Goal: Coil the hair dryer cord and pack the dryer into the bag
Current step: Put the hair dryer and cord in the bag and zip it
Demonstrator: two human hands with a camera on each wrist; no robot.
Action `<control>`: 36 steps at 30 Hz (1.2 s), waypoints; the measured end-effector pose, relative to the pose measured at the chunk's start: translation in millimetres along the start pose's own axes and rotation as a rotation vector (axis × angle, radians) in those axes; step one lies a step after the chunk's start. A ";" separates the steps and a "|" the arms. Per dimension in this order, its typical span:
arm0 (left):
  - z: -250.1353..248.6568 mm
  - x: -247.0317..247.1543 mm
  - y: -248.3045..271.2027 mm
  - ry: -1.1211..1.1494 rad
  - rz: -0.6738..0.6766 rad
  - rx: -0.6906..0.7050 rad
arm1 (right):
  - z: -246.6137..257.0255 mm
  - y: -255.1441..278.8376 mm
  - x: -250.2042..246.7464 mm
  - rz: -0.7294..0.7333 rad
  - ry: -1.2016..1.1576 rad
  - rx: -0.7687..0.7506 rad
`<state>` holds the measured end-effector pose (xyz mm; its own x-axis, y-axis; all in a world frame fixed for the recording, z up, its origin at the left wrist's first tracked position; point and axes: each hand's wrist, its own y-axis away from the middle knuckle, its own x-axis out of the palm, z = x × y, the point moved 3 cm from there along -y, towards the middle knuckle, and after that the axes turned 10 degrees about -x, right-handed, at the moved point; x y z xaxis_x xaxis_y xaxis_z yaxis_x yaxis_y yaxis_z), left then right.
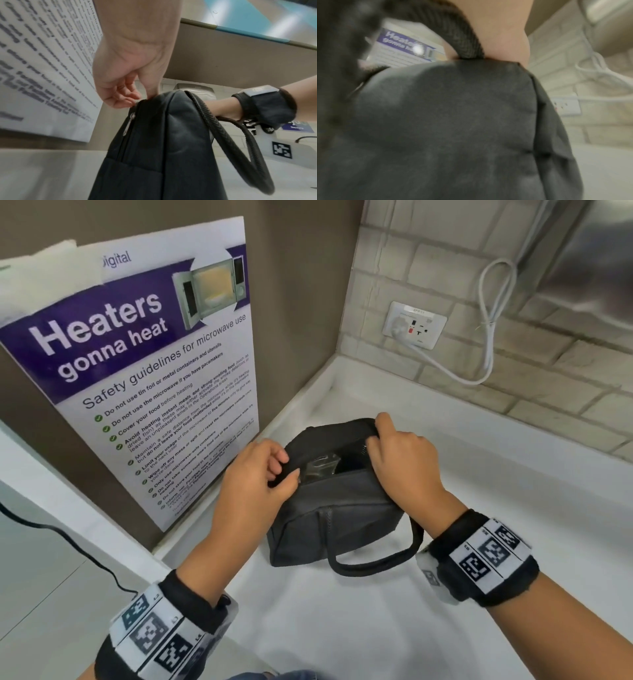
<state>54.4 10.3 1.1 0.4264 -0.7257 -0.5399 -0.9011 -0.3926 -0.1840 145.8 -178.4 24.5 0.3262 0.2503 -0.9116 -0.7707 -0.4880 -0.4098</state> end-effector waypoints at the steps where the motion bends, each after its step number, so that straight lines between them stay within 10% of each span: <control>1: 5.5 -0.3 -0.5 -0.041 0.006 -0.050 | -4.1 2.4 3.2 -0.004 -0.004 0.016; 7: 27.6 7.7 -4.1 -0.385 0.315 -0.386 | -11.1 3.3 7.5 0.024 -0.058 0.029; 20: 34.1 10.9 -10.7 -0.013 0.634 -0.587 | 40.6 19.1 -15.0 0.112 -0.479 -0.162; 24: 36.8 6.6 -9.8 0.091 0.737 -0.580 | 52.4 25.7 -19.5 -0.149 -0.460 -0.255; 36: -6.2 -9.8 -6.1 0.067 0.575 -0.247 | 75.8 28.4 -16.0 -0.144 -0.279 -0.486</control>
<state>56.2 16.3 12.6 -0.1097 -0.8902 -0.4422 -0.9464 -0.0424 0.3201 77.2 -132.9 30.0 0.2018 0.5219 -0.8288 -0.3680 -0.7438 -0.5579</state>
